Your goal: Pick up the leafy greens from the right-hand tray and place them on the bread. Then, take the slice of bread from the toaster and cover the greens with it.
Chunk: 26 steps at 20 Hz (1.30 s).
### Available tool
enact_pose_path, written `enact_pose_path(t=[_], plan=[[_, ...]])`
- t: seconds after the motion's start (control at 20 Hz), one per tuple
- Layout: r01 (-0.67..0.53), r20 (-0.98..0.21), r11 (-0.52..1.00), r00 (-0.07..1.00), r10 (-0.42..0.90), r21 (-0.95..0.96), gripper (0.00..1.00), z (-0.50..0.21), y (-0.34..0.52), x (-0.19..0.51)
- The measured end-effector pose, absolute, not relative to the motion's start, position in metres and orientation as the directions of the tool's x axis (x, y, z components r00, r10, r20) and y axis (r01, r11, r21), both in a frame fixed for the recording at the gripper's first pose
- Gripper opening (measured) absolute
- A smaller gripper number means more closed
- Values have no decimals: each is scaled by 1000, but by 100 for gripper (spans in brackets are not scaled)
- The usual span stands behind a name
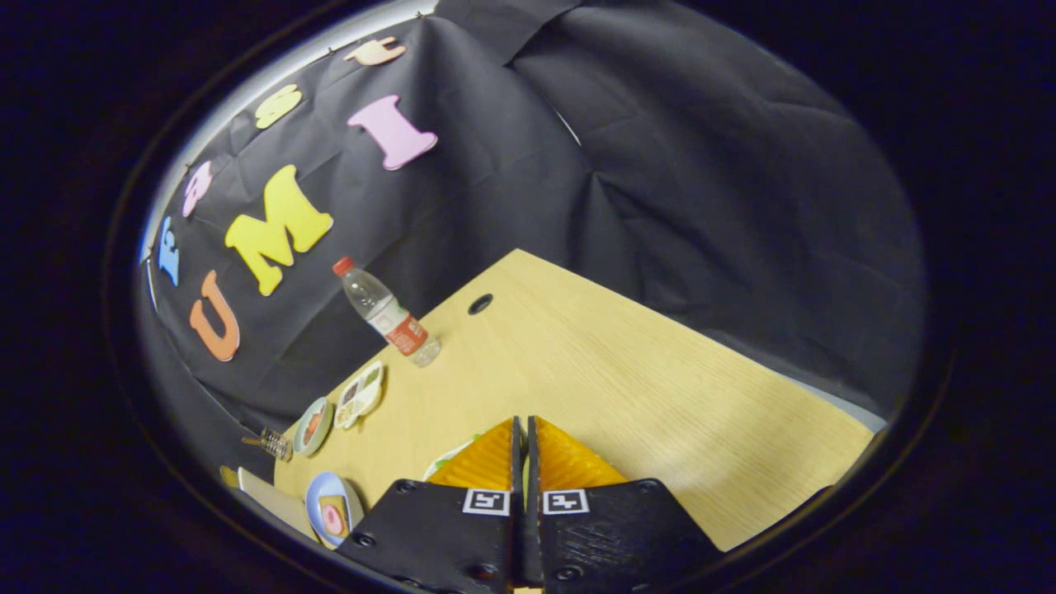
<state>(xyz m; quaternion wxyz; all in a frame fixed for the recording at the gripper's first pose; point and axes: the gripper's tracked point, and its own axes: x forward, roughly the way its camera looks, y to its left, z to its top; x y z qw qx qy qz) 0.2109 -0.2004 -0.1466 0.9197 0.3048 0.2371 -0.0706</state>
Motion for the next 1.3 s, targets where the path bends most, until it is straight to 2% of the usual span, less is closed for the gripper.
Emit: enact_pose_path(t=[0.5,0.7,1.0,1.3], plan=[[106,-303,883,952,43,457,0,-40,-110,184],[23,-258,898,961,102,439,0,-12,-46,179],[-100,-217,889,952,216,447,0,-2,80,182],[-175,-239,875,921,307,451,0,-33,186,187]])
